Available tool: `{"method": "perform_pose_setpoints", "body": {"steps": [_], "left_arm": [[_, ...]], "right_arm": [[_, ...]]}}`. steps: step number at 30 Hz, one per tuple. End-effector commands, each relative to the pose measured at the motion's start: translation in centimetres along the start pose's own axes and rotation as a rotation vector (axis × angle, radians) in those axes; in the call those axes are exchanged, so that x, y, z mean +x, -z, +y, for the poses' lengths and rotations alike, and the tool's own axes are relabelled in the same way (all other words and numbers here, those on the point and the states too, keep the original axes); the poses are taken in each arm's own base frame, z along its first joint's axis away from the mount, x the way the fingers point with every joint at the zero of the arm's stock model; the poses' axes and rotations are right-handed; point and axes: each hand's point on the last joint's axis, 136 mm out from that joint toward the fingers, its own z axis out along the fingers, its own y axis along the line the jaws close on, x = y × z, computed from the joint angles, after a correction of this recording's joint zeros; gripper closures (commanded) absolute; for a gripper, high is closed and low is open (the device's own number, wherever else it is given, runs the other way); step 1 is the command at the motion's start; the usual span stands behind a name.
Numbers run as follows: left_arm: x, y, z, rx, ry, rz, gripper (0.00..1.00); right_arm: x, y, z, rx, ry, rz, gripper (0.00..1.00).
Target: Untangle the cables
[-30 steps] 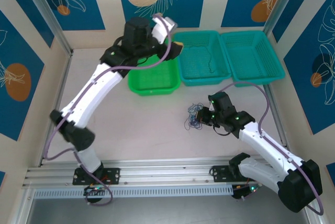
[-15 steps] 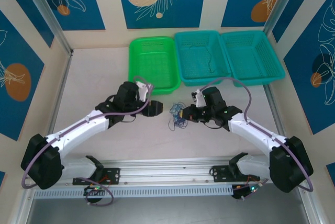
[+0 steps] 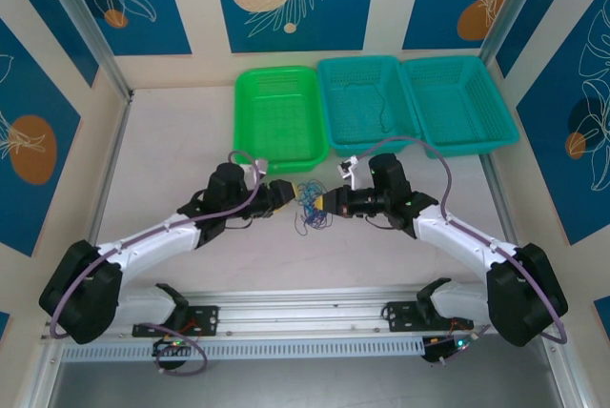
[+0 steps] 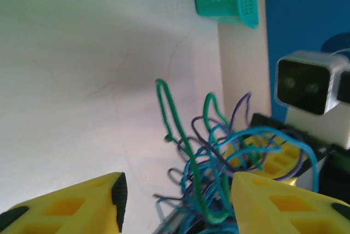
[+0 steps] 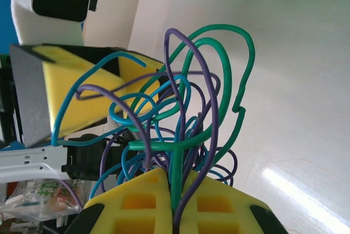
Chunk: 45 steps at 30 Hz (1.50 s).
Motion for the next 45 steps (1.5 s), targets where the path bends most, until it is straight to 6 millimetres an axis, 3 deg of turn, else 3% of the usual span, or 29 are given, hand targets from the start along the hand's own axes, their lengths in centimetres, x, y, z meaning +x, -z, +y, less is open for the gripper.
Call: {"method": "perform_pose_setpoints", "body": {"steps": [1, 5, 11, 15, 21, 23, 30, 34, 35, 37, 38, 41, 45], "left_arm": [[-1.0, -0.1, -2.7, 0.108, 0.039, -0.007, 0.57], [-1.2, 0.0, -2.6, 0.115, 0.057, -0.024, 0.81], [-1.2, 0.2, -3.3, 0.145, 0.044, -0.029, 1.00], [-2.2, 1.5, -3.1, 0.135, -0.003, -0.075, 1.00], [-5.1, 6.5, -0.8, 0.005, -0.070, -0.220, 1.00], [-5.5, 7.6, -0.3, -0.010, -0.071, -0.239, 1.00], [-4.5, 7.0, 0.2, -0.009, -0.139, -0.173, 1.00], [-3.4, 6.3, 0.7, -0.036, -0.168, -0.117, 1.00], [-3.1, 6.0, 1.0, -0.052, -0.160, -0.102, 0.92], [-1.9, 4.9, 1.5, -0.062, -0.149, -0.062, 0.60], [-1.2, 4.2, 1.6, -0.061, -0.149, -0.038, 0.51], [1.4, 1.8, 1.8, -0.091, -0.182, 0.046, 0.37], [3.0, -1.0, 3.3, -0.153, -0.109, 0.087, 0.31]], "right_arm": [[0.4, -0.1, 1.2, -0.072, -0.007, 0.020, 0.99], [0.2, -0.1, 1.6, -0.088, -0.018, 0.014, 0.99], [0.3, -0.2, 1.0, -0.076, -0.038, 0.004, 0.98], [-0.1, 0.3, -0.7, 0.002, -0.063, -0.035, 0.93], [0.5, 4.9, -9.8, 0.299, -0.307, -0.195, 0.84], [1.3, 6.0, -11.5, 0.326, -0.356, -0.220, 0.81], [3.1, 7.4, -13.5, 0.499, -0.354, -0.216, 0.80], [2.4, 6.9, -11.6, 0.441, -0.280, -0.210, 0.84], [2.1, 6.7, -10.9, 0.411, -0.260, -0.213, 0.85], [1.3, 6.2, -9.2, 0.337, -0.219, -0.220, 0.86], [1.1, 6.0, -8.6, 0.313, -0.207, -0.219, 0.86], [0.6, 5.2, -6.4, 0.234, -0.154, -0.207, 0.88], [0.2, 4.6, -4.1, 0.167, -0.104, -0.193, 0.89]]}}
